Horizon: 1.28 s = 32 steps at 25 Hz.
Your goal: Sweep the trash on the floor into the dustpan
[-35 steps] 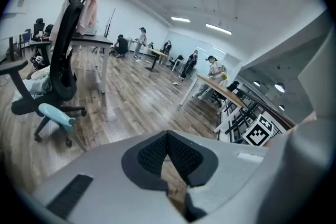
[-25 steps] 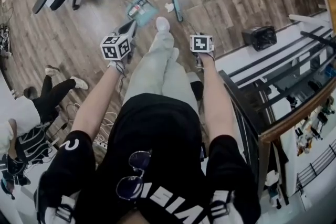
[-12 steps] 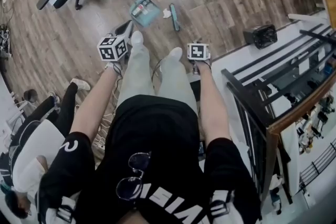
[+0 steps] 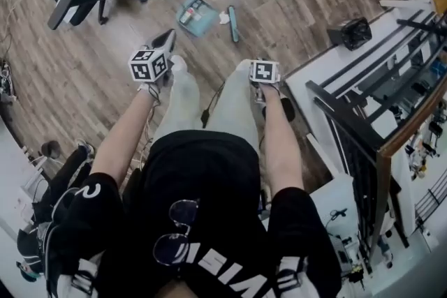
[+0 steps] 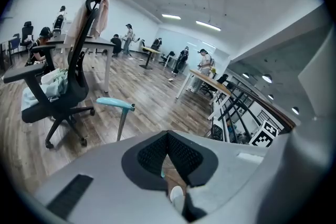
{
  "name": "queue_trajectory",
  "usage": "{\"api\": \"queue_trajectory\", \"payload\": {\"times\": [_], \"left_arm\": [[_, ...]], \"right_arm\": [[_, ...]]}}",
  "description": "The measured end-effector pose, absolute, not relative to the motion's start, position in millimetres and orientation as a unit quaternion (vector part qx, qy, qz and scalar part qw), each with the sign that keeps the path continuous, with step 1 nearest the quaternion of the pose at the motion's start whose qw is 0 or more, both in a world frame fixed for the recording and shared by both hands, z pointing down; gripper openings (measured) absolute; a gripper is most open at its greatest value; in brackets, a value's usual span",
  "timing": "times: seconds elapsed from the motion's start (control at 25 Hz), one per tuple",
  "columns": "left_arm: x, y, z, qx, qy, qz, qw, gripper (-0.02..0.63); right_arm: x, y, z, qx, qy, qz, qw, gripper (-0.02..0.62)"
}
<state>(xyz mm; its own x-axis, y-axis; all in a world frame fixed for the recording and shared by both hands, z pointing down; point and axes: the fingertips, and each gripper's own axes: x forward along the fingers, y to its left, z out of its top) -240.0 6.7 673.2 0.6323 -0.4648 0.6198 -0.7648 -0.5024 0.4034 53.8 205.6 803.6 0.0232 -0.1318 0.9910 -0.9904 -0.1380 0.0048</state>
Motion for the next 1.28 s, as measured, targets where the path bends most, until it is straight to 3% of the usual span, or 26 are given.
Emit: {"api": "queue_trajectory", "payload": {"times": [0.28, 0.4, 0.56, 0.64, 0.8, 1.28], "left_arm": [[-287.4, -10.3, 673.9, 0.849, -0.339, 0.232, 0.331, -0.002], [-303.9, -20.8, 669.7, 0.854, -0.335, 0.229, 0.325, -0.002], [-325.6, -29.0, 667.6, 0.858, -0.333, 0.224, 0.321, -0.002], [-336.2, -32.7, 666.9, 0.859, -0.333, 0.222, 0.319, -0.002], [-356.8, -36.2, 665.1, 0.86, -0.333, 0.22, 0.318, -0.002], [-398.7, -38.9, 652.7, 0.862, -0.337, 0.216, 0.31, -0.002]], "right_arm": [[-8.3, 201.9, 800.2, 0.614, -0.445, 0.512, 0.404, 0.083], [-48.6, 182.6, 802.7, 0.618, -0.467, 0.528, 0.349, 0.084], [-56.0, 194.8, 802.0, 0.637, -0.414, 0.527, 0.381, 0.084], [-71.0, 185.7, 802.6, 0.646, -0.418, 0.532, 0.355, 0.083], [-116.7, 141.1, 803.3, 0.655, -0.471, 0.54, 0.24, 0.083], [-158.6, 148.7, 780.1, 0.67, -0.448, 0.558, 0.197, 0.083]]}}
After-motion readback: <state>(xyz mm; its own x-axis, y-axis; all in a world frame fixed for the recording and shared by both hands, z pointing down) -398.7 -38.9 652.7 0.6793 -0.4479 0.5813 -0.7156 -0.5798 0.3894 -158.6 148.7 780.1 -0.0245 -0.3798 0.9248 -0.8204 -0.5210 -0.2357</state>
